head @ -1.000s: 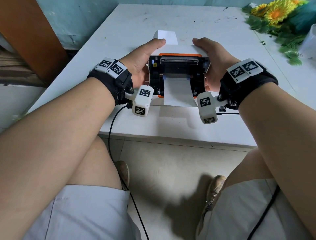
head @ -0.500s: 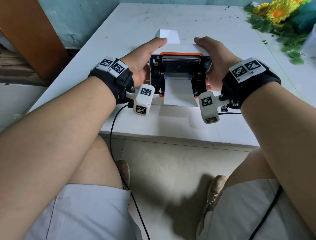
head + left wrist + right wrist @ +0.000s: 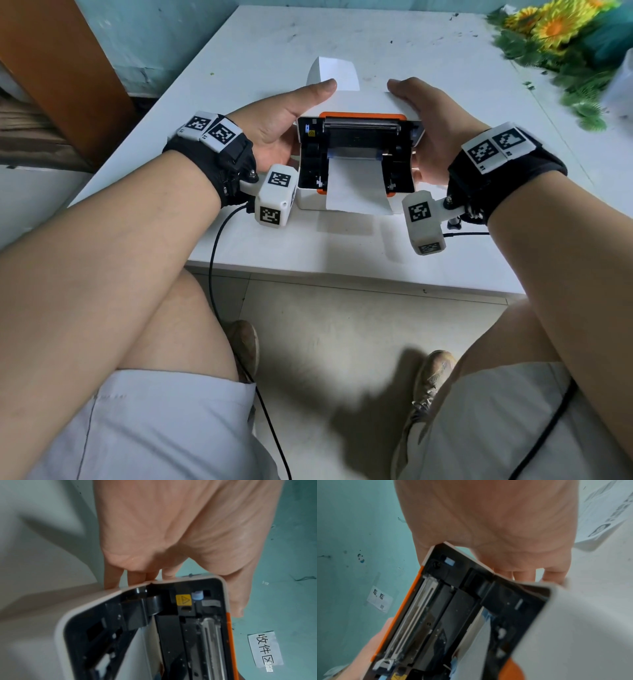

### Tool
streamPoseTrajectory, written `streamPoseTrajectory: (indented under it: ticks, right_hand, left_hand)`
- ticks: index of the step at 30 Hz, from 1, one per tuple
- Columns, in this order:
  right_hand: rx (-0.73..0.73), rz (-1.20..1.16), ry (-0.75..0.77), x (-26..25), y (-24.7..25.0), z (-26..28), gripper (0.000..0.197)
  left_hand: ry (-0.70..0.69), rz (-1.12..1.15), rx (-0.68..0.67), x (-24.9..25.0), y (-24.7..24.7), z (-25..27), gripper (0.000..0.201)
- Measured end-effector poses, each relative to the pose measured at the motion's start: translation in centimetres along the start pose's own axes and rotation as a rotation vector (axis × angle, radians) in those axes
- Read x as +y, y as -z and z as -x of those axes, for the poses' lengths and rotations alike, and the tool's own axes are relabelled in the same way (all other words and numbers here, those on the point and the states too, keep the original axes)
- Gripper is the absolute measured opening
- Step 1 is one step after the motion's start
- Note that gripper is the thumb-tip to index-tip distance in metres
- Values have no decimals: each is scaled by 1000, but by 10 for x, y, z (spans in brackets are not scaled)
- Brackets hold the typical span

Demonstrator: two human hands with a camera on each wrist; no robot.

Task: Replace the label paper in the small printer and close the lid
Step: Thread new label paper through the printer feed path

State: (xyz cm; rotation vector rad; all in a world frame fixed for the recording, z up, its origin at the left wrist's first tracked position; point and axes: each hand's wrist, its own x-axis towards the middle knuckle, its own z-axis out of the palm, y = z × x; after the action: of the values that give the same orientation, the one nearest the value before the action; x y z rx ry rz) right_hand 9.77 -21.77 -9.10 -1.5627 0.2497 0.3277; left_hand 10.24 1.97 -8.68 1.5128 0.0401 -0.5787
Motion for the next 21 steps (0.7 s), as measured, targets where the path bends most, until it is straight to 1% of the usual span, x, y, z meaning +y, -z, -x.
streamPoseTrajectory:
  ticks: [2,6,8,12,17,21]
  right_hand:
    - [9,-1,3,1,0,1,37]
    - [28,2,25,3,-2,4,35]
    - [29,5,34,4,-3,5,37]
    - [27,-10,47,5,-4,7,37]
    - [21,-41,40,4,-4,9,34]
    - [23,-55,34,3,-5,12,30]
  left_hand:
    - [-17,-5,-6,-2,1,-2,61]
    - [-58,-45,-7,-5,3,-5,42]
    - [-70,-48,-13,-5,3,-5,37]
    - [-94,-35,-21,-7,2,-6,32]
    - [-100,-43,-16,-6,2,-6,36]
    - [-113,-31,7,-8,3,-8,35]
